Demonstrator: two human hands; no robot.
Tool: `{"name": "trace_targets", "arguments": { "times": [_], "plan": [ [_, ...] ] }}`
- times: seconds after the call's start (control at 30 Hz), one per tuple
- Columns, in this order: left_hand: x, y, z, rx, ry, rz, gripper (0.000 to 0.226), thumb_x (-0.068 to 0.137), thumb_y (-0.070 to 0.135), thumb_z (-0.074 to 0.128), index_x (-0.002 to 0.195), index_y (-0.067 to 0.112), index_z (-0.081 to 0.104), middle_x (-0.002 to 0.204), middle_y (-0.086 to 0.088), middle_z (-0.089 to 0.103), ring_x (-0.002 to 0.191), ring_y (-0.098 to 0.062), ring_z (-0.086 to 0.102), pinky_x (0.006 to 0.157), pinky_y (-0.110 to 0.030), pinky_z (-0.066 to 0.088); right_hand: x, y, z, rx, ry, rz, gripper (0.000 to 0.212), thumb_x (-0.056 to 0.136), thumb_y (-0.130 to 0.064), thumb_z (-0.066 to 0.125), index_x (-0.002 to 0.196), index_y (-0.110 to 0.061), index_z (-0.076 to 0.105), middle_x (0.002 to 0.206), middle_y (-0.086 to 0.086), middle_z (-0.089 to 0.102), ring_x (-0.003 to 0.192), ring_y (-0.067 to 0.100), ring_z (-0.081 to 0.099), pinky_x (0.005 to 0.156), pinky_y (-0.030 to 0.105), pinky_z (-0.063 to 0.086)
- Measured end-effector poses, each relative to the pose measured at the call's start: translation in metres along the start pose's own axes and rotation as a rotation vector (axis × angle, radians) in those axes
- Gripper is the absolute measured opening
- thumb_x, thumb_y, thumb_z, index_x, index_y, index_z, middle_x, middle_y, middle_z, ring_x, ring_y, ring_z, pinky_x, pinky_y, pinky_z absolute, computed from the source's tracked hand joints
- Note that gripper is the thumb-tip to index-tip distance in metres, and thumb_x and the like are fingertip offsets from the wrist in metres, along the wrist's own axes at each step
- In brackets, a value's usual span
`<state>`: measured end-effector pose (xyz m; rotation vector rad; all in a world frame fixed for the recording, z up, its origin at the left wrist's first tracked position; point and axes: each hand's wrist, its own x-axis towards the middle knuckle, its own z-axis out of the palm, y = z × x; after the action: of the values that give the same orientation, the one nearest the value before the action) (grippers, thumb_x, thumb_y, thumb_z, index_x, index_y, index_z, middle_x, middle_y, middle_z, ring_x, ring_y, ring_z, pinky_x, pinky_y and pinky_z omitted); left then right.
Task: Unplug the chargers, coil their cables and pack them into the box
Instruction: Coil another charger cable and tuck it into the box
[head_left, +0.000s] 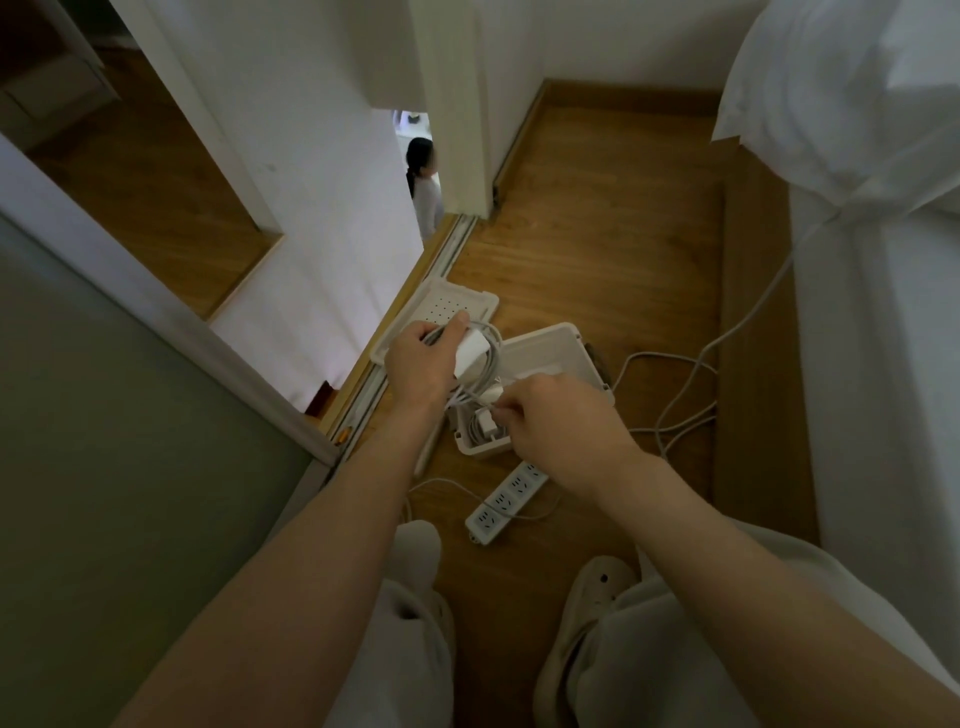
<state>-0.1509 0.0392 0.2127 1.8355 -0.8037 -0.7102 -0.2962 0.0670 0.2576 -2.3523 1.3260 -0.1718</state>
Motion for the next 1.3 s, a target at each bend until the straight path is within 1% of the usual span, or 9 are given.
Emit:
{"name": "trace_targets", "arguments": {
  "times": [0.23,0.4,0.53,0.7,0.8,0.97,1.13,1.23,1.3],
  "plan": [
    [0.002,0.0,0.001,-0.13,0.006,-0.182,0.032,0.088,0.044,0.061,0.084,0.012,0.062,0.094,-0.01,0.066,0.087,-0.025,0.066,0.07,-0.038,0.059,-0.015,-0.002,-0.017,-0.016,0.044,-0.03,0.028,0.095,-0.035,0.046,0.094,-0.022,0.071,0.08,-0.004,0.068,0.066,0.01,0.06,0.057,0.025,0.051],
    [0.007,0.001,-0.003,-0.172,0.056,-0.206,0.034,0.089,0.044,0.059,0.075,0.013,0.056,0.075,-0.003,0.061,0.076,-0.023,0.063,0.074,-0.041,0.057,-0.016,0.012,-0.019,0.128,-0.064,0.07,0.022,0.093,-0.037,0.051,0.095,-0.025,0.068,0.079,-0.011,0.066,0.056,0.003,0.053,0.048,0.017,0.04],
    [0.009,0.005,-0.011,-0.297,0.089,-0.282,0.031,0.088,0.044,0.059,0.082,0.013,0.058,0.079,-0.003,0.061,0.071,-0.018,0.061,0.066,-0.032,0.056,-0.007,0.018,-0.027,0.856,-0.045,0.368,0.012,0.087,-0.017,0.063,0.088,-0.007,0.069,0.076,0.005,0.07,0.063,0.012,0.065,0.059,0.02,0.057],
    [0.0,0.016,-0.012,-0.52,0.047,-0.443,0.029,0.089,0.045,0.059,0.079,0.017,0.057,0.086,-0.008,0.064,0.085,-0.023,0.062,0.084,-0.038,0.054,0.003,0.023,-0.024,1.829,0.093,0.672,0.016,0.08,-0.004,0.067,0.094,0.004,0.066,0.077,0.011,0.072,0.062,0.007,0.068,0.052,0.014,0.054],
    [-0.006,0.022,-0.008,-0.587,0.02,-0.463,0.03,0.088,0.044,0.061,0.083,0.015,0.059,0.093,-0.011,0.066,0.086,-0.025,0.063,0.083,-0.038,0.054,0.005,0.022,-0.013,2.165,0.196,0.811,0.011,0.08,0.0,0.065,0.09,0.003,0.065,0.071,0.014,0.071,0.061,0.012,0.07,0.051,0.016,0.055],
    [-0.01,0.024,-0.004,-0.52,-0.119,-0.426,0.031,0.087,0.045,0.061,0.086,0.014,0.063,0.089,-0.01,0.068,0.077,-0.023,0.064,0.076,-0.037,0.055,0.01,0.023,0.0,2.139,0.254,0.926,0.017,0.087,0.0,0.058,0.103,0.003,0.06,0.081,0.013,0.062,0.068,0.013,0.064,0.055,0.019,0.057],
    [-0.017,0.026,0.001,-0.446,-0.303,-0.434,0.03,0.086,0.046,0.062,0.088,0.016,0.068,0.082,-0.007,0.068,0.067,-0.02,0.064,0.062,-0.032,0.054,0.018,0.026,-0.001,2.128,0.209,0.985,0.029,0.096,0.002,0.042,0.123,0.007,0.051,0.102,0.016,0.062,0.092,0.02,0.062,0.088,0.029,0.049],
    [-0.017,0.027,0.001,-0.447,-0.315,-0.41,0.035,0.086,0.047,0.062,0.095,0.014,0.069,0.084,-0.008,0.067,0.067,-0.02,0.063,0.055,-0.028,0.05,0.019,0.026,-0.004,2.283,0.193,1.014,0.02,0.098,0.003,0.034,0.11,0.002,0.05,0.079,0.015,0.052,0.063,0.014,0.051,0.058,0.018,0.052],
    [-0.019,0.028,0.001,-0.389,-0.308,-0.349,0.042,0.086,0.048,0.061,0.104,0.011,0.067,0.094,-0.014,0.068,0.078,-0.025,0.063,0.061,-0.031,0.051,0.02,0.024,0.0,2.018,0.079,0.989,0.02,0.1,-0.003,0.03,0.096,0.0,0.05,0.066,0.005,0.044,0.046,0.006,0.033,0.035,0.012,0.033]
  ]
}}
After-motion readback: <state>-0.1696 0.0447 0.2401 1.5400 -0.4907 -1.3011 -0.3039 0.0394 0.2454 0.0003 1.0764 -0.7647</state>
